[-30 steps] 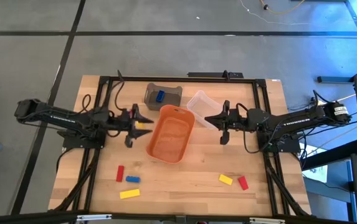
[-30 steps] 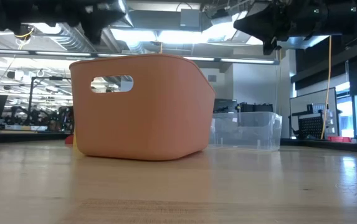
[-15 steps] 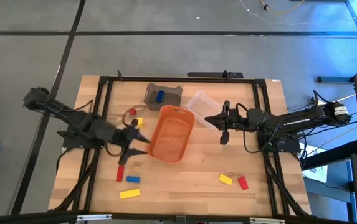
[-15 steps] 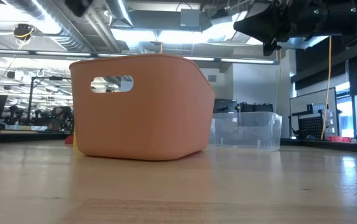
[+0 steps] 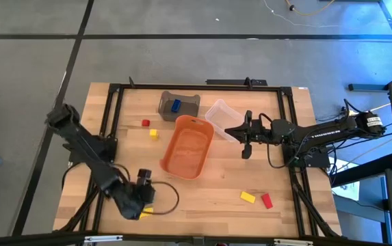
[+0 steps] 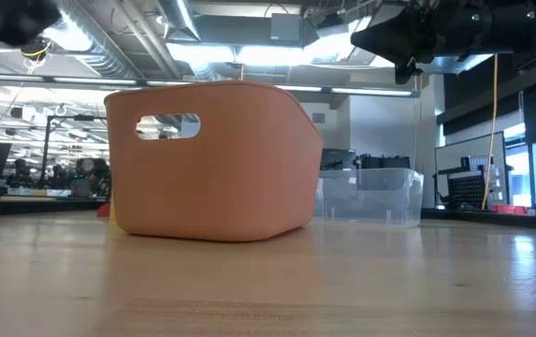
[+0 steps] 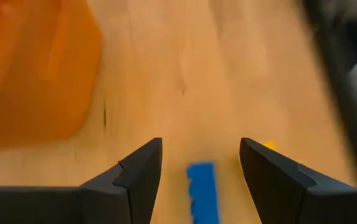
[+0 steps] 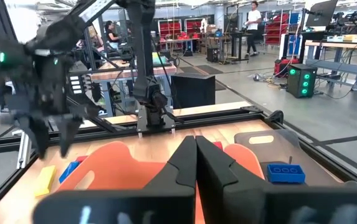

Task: Sort & place blocks by color
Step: Put the blue game piece into the black bin

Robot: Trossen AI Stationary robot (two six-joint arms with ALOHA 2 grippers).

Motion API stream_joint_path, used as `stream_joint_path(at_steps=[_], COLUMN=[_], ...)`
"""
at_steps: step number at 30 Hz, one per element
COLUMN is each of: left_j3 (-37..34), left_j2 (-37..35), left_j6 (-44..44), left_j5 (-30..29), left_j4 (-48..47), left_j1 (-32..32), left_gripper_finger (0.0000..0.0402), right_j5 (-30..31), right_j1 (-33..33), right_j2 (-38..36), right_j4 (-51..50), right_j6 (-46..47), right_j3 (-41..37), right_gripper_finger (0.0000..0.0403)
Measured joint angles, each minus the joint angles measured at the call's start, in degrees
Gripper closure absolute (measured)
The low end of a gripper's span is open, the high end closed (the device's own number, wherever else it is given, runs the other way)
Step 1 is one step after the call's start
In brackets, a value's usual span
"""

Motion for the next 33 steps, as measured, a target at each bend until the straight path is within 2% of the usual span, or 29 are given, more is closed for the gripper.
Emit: stream_joint_path(at_steps=[8,26,33], left_j3=[-0.04,-1.31,-3.48], left_j2=[8.19,9.53,9.53], left_j6=[-1.44,-8.20,-8.78], left_j5=[1.08,10.73,11.08], left_j4=[-3.07,-2.30,-1.52], left_j1=[-0.88,1.13,1.45], left_gripper_finger=[0.0195,0.0195,0.0195], right_j5=[0.00,0.22,1.23], right_j1=[0.00,0.00,0.00], right_j2=[0.00,-0.02,-0.02], right_j4=[-0.02,-1.66,-1.76], right_j6=[0.00,-0.14,-0.17], right_j3=[0.00,0.02,0.02], right_gripper_finger=[0.0403,0.0403,0.0403])
